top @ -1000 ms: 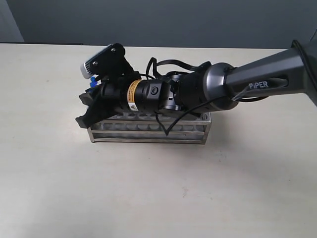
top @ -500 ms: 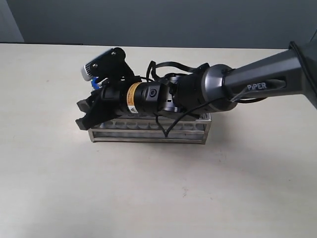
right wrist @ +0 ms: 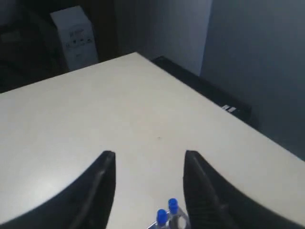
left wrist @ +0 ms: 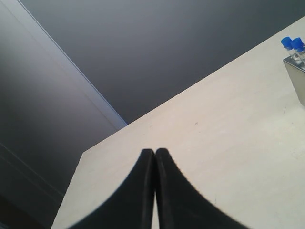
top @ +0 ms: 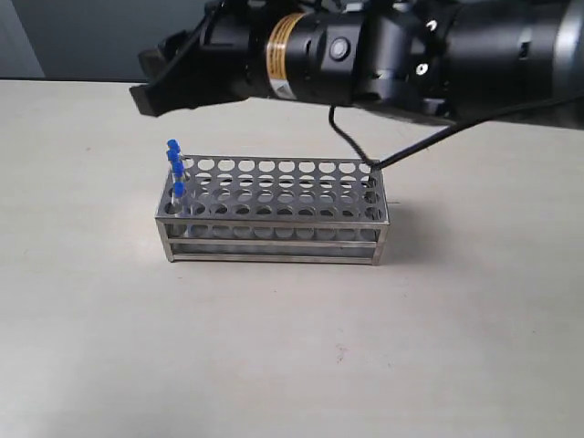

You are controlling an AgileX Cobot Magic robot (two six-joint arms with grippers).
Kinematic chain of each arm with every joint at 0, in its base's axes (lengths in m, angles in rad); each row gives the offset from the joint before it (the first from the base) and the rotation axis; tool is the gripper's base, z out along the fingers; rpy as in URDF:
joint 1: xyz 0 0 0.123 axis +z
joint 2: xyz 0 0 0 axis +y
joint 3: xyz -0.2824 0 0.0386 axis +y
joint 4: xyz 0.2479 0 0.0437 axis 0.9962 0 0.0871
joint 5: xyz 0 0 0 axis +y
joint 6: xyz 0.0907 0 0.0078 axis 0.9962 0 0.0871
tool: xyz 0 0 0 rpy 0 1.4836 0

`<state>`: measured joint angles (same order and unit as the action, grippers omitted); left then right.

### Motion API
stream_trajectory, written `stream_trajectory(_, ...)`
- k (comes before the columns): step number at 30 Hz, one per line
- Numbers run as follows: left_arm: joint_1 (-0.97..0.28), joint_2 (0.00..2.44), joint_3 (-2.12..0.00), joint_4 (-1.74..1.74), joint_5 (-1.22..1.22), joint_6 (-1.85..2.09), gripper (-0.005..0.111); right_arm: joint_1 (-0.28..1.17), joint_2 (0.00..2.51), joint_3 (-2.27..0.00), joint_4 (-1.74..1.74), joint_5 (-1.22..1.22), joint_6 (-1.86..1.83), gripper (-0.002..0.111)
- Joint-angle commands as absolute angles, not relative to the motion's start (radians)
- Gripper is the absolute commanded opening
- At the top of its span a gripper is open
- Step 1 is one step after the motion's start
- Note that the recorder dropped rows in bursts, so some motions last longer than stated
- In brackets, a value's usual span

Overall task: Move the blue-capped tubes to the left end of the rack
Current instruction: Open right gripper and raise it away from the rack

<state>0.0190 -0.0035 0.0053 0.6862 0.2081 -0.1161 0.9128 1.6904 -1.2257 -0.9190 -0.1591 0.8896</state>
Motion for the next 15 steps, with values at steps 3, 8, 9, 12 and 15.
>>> stream_trajectory(3, 0.019, 0.0, 0.0, 0.685, 0.207, -0.121, 0.001, 0.909, 1.504, -1.222, -0.912, 0.135, 0.892, 0.043)
stream_trajectory(8, 0.019, 0.0, 0.0, 0.685, 0.202, -0.121, 0.001, 0.907, 1.418, -1.223, -0.856, 0.24, 0.896, 0.043)
stream_trajectory(9, 0.019, 0.0, 0.0, 0.685, 0.202, -0.121, 0.001, 0.907, 1.405, -1.223, -0.869, 0.263, 0.893, 0.043)
stream_trajectory(12, 0.019, 0.0, 0.0, 0.685, 0.202, -0.121, 0.001, 0.907, 1.374, -1.223, -0.871, 0.364, 0.893, 0.043)
stream_trajectory(15, 0.019, 0.0, 0.0, 0.685, 0.202, -0.121, 0.001, 0.907, 1.367, -1.223, -0.863, 0.468, 0.893, 0.043)
